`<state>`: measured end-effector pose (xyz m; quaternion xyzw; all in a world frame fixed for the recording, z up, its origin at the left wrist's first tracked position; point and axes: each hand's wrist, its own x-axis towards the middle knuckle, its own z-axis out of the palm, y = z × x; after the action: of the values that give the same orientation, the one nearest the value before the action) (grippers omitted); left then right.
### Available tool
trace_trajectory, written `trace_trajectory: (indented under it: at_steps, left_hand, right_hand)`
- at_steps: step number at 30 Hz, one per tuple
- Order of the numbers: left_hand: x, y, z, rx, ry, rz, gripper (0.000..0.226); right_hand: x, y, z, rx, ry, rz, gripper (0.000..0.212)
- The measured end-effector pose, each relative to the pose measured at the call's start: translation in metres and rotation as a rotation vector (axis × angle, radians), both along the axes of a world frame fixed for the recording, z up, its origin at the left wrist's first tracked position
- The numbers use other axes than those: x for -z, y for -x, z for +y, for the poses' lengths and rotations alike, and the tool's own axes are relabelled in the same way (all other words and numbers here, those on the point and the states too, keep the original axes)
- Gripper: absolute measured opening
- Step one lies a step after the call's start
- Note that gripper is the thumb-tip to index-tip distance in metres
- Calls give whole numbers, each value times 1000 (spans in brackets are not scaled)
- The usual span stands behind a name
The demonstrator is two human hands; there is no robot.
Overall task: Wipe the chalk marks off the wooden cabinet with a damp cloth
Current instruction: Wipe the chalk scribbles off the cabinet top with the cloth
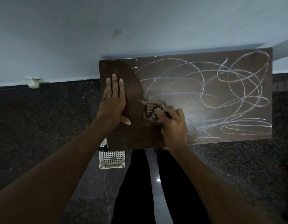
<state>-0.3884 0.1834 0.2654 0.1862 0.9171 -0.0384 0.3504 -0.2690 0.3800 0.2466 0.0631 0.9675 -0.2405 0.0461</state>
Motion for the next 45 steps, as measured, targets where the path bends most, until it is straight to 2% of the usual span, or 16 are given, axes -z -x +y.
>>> trace_trajectory:
  at_steps: [2, 6, 8, 10, 12, 17, 22, 29, 35, 37, 41, 45]
  left_hand:
    - [2, 1, 3, 1, -10, -5, 161]
    - [0, 1, -8, -23, 20, 23, 162]
    - [1, 1, -7, -19, 21, 24, 161]
    - [1, 0, -6, -18, 20, 19, 161]
    - [2, -1, -7, -31, 5, 15, 161]
    - [4, -3, -14, -49, -76, 21, 159]
    - [5, -2, -19, -25, -86, 36, 160]
    - [4, 2, -28, -30, -152, -1, 164]
    - [4, 5, -44, -50, -254, -40, 164]
    - [5, 4, -46, -74, -273, -22, 166]
    - [6, 4, -50, -59, -291, -7, 167]
    - [6, 5, -51, -40, -244, 17, 166]
  right_hand:
    - [-3, 33, -6, 38, -7, -7, 65]
    - [-8, 99, -40, -50, -10, 40, 46]
    - [-9, 117, -51, -52, -19, 37, 39]
    - [-10, 117, -56, -29, -16, 35, 40]
    - [-11, 106, -58, -43, -15, 43, 45]
    - [-5, 32, -51, -240, -28, -23, 54]
    - [9, -57, -49, -299, 21, 8, 38]
    - [11, -40, -45, -305, 38, 40, 42]
    - [4, 40, -49, -228, -7, -62, 63]
    - [-1, 77, -53, -175, -13, -47, 57]
    - [-7, 148, -65, -79, 51, 8, 29]
    - [-8, 178, -73, -116, -48, 1, 33]
